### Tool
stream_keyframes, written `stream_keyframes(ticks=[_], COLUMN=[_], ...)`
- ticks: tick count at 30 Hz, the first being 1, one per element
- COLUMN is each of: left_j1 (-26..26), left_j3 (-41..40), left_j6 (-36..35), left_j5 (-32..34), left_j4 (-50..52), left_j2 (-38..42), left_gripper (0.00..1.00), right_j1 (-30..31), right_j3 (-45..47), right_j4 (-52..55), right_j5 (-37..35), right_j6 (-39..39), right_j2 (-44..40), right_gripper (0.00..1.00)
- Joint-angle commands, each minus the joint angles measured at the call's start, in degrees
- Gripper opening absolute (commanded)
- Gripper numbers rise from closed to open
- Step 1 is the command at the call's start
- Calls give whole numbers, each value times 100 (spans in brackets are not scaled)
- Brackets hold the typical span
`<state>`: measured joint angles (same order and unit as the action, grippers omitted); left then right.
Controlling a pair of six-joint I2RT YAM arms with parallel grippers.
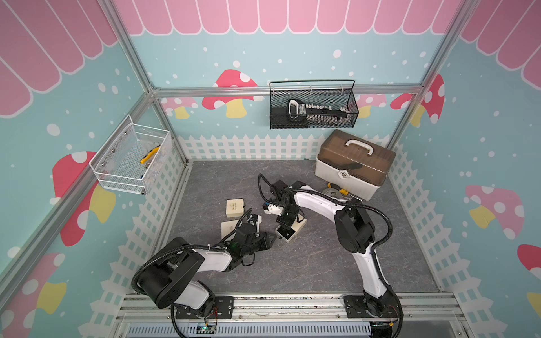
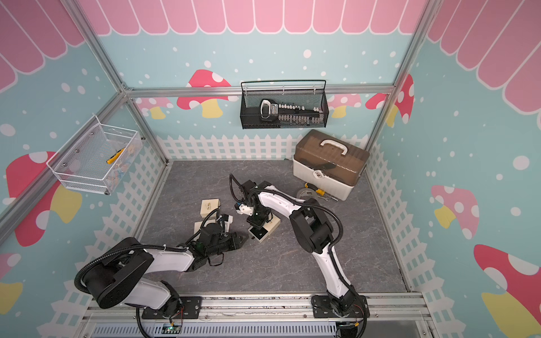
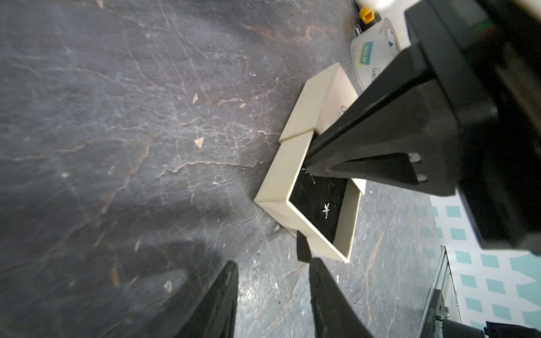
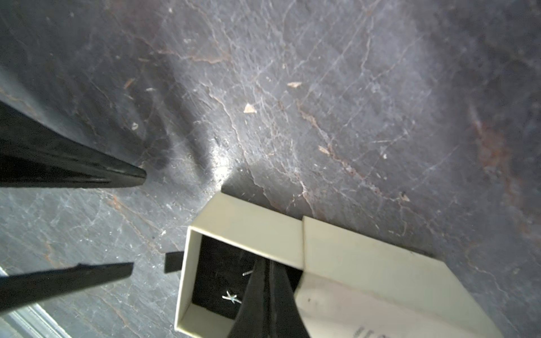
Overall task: Place the earrings into the drawer-style jewelry box
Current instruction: Adjust the earring in the inner lining.
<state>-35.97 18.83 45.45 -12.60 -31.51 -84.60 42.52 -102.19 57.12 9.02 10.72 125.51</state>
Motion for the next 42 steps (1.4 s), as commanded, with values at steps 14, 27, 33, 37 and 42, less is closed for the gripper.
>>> stream_keyframes(ticks=[14, 27, 33, 37, 42], left_j1=[236, 406, 406, 407, 408], left_j3=[64, -225, -147, -83, -38], left_j6=[19, 412, 224, 71, 14], left_j5=[-363, -813, -813, -756, -789], left_j4=[-447, -1641, -1336, -1008, -922], left_j2=[-113, -666, -601, -433, -424], left_gripper=[41, 40, 40, 40, 40], right_j1=[333, 607, 617, 640, 663], right_j3=[1073, 1651, 1513, 1434, 1319], right_j4=[-1061, -1533, -1569, -1537, -1498], right_j5=[-893, -1842, -1776, -1815, -1868], right_j6=[-432, -1017, -1356, -1468, -1588], right_j2=[-1137, -1254, -1172, -1073, -958], right_gripper=[0, 0, 0, 0, 0])
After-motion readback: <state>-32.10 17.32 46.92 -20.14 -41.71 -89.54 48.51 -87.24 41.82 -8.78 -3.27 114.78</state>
